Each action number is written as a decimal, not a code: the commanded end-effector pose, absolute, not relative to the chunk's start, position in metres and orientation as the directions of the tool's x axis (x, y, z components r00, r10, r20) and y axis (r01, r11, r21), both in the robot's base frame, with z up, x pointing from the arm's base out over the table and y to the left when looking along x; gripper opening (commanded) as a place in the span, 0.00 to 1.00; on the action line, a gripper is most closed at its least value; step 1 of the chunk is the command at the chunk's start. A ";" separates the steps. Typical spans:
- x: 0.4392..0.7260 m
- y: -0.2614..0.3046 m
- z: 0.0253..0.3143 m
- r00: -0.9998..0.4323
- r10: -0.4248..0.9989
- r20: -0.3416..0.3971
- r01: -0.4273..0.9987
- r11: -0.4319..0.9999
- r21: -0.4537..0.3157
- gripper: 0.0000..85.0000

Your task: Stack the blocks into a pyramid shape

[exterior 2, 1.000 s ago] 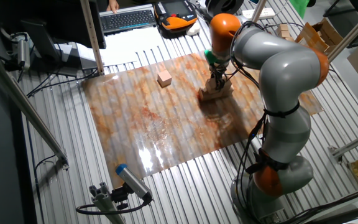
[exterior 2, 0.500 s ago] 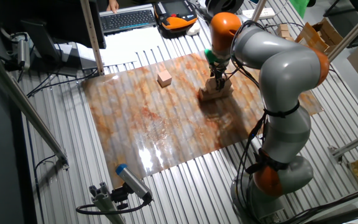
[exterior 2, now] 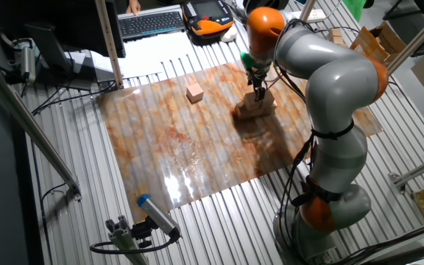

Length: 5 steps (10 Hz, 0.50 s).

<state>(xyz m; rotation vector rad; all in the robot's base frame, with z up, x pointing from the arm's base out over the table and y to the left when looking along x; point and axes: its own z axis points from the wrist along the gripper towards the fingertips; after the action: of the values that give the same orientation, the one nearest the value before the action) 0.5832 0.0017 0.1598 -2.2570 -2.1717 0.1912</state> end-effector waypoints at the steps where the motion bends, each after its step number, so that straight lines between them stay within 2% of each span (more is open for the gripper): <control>1: 0.584 0.007 0.163 -0.008 0.996 -0.093 0.996 0.000 -0.090 0.80; 5: 0.585 0.029 0.169 -0.283 0.958 -0.036 0.959 0.282 -0.029 0.00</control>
<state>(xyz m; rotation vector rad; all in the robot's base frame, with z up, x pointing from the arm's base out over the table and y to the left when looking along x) 0.5853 0.0298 0.1683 -2.0664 -2.3738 0.0744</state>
